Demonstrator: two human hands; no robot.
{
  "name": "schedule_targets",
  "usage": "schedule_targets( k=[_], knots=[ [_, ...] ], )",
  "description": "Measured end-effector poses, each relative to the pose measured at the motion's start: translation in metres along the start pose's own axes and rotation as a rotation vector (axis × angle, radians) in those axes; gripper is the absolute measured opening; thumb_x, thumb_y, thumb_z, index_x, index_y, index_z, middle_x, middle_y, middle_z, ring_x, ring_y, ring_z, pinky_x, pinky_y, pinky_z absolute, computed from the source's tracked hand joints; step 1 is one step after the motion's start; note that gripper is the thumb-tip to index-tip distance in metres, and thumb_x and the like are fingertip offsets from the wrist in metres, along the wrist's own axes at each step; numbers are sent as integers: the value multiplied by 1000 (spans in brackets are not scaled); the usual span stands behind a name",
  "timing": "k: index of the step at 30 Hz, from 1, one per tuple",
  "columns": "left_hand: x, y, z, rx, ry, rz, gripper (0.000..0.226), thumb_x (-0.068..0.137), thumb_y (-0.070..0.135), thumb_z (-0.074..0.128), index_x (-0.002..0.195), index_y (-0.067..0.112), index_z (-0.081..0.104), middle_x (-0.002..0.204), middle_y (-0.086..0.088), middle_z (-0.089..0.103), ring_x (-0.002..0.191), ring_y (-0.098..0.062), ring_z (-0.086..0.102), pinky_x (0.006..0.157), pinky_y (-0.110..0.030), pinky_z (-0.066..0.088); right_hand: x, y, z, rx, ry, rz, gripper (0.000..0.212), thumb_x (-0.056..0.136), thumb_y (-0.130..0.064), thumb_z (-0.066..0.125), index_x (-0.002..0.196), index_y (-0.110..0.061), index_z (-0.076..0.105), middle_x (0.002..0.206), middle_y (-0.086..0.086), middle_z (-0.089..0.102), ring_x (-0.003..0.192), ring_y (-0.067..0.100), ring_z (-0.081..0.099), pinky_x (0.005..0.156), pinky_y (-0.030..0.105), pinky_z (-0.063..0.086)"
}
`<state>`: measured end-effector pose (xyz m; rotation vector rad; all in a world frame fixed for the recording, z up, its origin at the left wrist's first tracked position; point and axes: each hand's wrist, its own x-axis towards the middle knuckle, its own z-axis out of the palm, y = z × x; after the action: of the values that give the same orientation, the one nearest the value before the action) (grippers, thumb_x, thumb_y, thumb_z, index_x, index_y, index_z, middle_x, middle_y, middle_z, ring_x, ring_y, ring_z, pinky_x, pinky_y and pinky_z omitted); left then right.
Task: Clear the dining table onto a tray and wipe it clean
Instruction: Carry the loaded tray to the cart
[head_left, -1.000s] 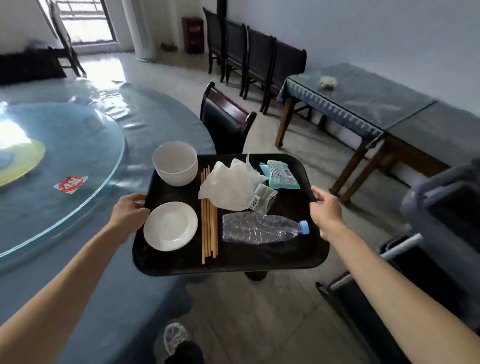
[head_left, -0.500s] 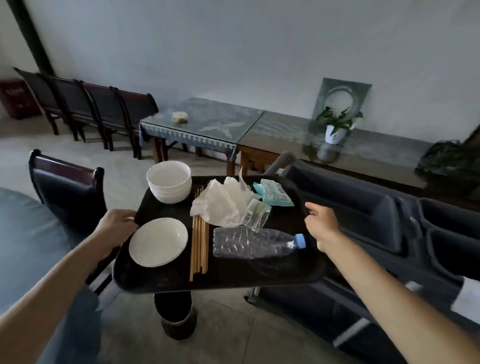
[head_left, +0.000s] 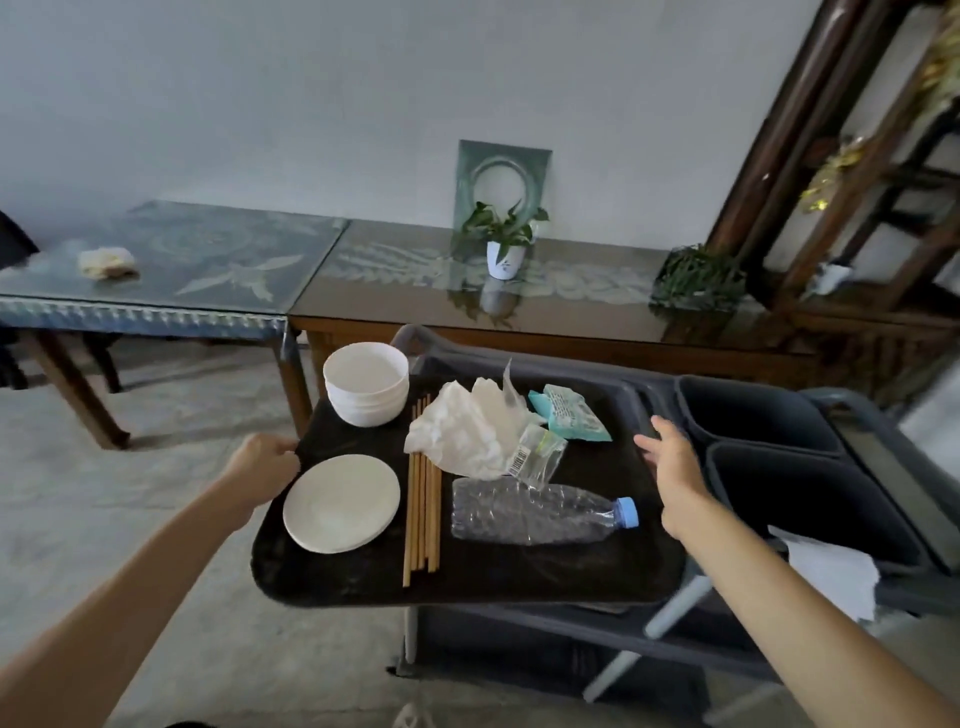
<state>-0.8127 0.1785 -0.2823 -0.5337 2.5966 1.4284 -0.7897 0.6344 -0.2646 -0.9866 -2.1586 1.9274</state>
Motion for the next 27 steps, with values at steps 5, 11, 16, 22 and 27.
schedule_targets(
  k=[5, 11, 16, 22, 27],
  knots=[
    [84, 52, 42, -216, -78, -181, 45, 95, 50, 55, 101, 7, 68, 90, -12, 65, 73, -25, 54, 64, -32, 38, 62, -10, 1, 93, 84, 83, 87, 74, -88, 37, 122, -26, 75, 147, 5, 57, 124, 23, 51, 110, 51, 27],
    [154, 101, 79, -331, -226, -272, 83, 94, 72, 26, 94, 3, 74, 81, -13, 73, 78, -30, 57, 81, -39, 42, 124, -10, 4, 173, 144, 140, 90, 84, -90, 26, 122, -23, 75, 148, 10, 55, 127, 26, 52, 110, 51, 34],
    [194, 124, 114, -389, -209, -296, 86, 97, 70, 23, 105, 0, 72, 104, -19, 71, 85, -33, 59, 90, -44, 40, 166, -1, 4, 258, 179, 175, 93, 90, -86, 18, 129, -19, 70, 139, 14, 61, 108, 25, 58, 99, 47, 41],
    [226, 130, 137, -416, -184, -362, 88, 92, 78, 26, 112, 0, 63, 117, -21, 65, 105, -40, 61, 101, -51, 42, 194, 7, 12, 259, 189, 195, 94, 90, -87, 14, 136, -23, 65, 144, 9, 57, 131, 29, 50, 115, 51, 34],
    [232, 127, 149, -393, -164, -386, 93, 86, 84, 24, 105, 2, 64, 104, -18, 65, 99, -37, 61, 92, -48, 42, 211, 17, 16, 202, 203, 186, 92, 88, -89, 12, 135, -30, 65, 144, 6, 54, 129, 28, 47, 106, 50, 30]
  ],
)
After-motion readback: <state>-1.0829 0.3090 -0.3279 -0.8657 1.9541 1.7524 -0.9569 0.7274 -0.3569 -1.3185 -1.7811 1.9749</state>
